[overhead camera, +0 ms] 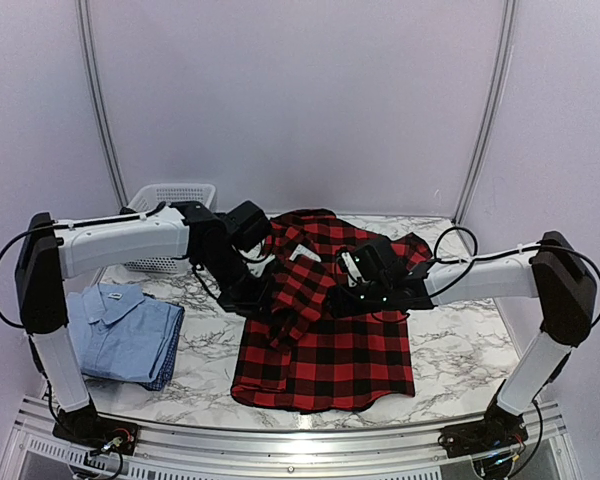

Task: Fold and stack the long sleeve shirts
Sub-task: Adjust the sleeve of the 1/3-folded shirt.

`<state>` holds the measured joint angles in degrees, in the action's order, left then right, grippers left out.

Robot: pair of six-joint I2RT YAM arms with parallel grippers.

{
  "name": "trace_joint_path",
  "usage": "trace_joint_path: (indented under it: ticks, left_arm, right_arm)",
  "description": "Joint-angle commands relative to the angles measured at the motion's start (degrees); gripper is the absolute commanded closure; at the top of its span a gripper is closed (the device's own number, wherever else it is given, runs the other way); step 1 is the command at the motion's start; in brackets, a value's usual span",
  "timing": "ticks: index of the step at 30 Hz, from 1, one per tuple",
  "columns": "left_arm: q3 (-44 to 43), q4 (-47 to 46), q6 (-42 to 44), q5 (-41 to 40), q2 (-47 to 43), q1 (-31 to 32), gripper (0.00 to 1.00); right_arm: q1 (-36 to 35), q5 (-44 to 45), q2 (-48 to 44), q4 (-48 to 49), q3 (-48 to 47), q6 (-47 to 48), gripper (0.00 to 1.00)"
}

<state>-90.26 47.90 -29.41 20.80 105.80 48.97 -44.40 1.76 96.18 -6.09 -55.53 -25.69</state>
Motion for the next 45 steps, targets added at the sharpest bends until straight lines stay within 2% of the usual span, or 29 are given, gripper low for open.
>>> trace_joint_path:
  ticks: [1, 8, 16, 20, 27, 36, 41, 43, 45]
  left_arm:
    - [9.79, 2.32, 2.88, -7.35, 1.01, 0.04, 0.99]
    - [9.67, -0.43, 3.15, -9.65, 3.72, 0.26, 0.98]
    - [8.07, -1.31, 2.88, -9.9, 4.06, 0.33, 0.98]
    - [8.28, -1.62, 2.79, -9.58, 3.75, 0.25, 0.98]
    - [8.52, -2.01, 2.78, -9.09, 3.6, 0.3, 0.98]
    - [8.43, -2.2, 2.92, -8.67, 3.63, 0.31, 0.98]
    - [8.52, -2.2, 3.02, -8.28, 3.39, 0.26, 0.98]
    - [8.52, -2.2, 3.01, -7.94, 3.3, 0.29, 0.98]
    - [8.45, -2.2, 3.08, -7.39, 3.04, 0.33, 0.98]
  right_arm:
    - [-0.26, -0.71, -0.26, 1.05, -0.64, -0.67, 0.39]
    - [-4.95, -0.46, -0.82, 1.68, -0.91, 0.91, 0.39]
    - [-10.7, -1.17, 0.84, 4.49, -1.63, 3.67, 0.45]
    - [-12.95, -4.44, 2.85, 5.64, -3.2, 4.33, 0.47]
    - [-13.6, -8.49, 6.8, 8.32, -3.84, 0.95, 0.55]
    - [-13.56, -12.53, 10.61, 12.67, -3.68, -2.33, 0.6]
    - [-13.59, -13.27, 11.39, 13.27, -3.69, -3.85, 0.66]
    - [-13.59, -13.2, 11.12, 12.54, -3.86, -4.13, 0.73]
    - [-13.56, -13.02, 10.54, 11.93, -3.93, -4.18, 0.84]
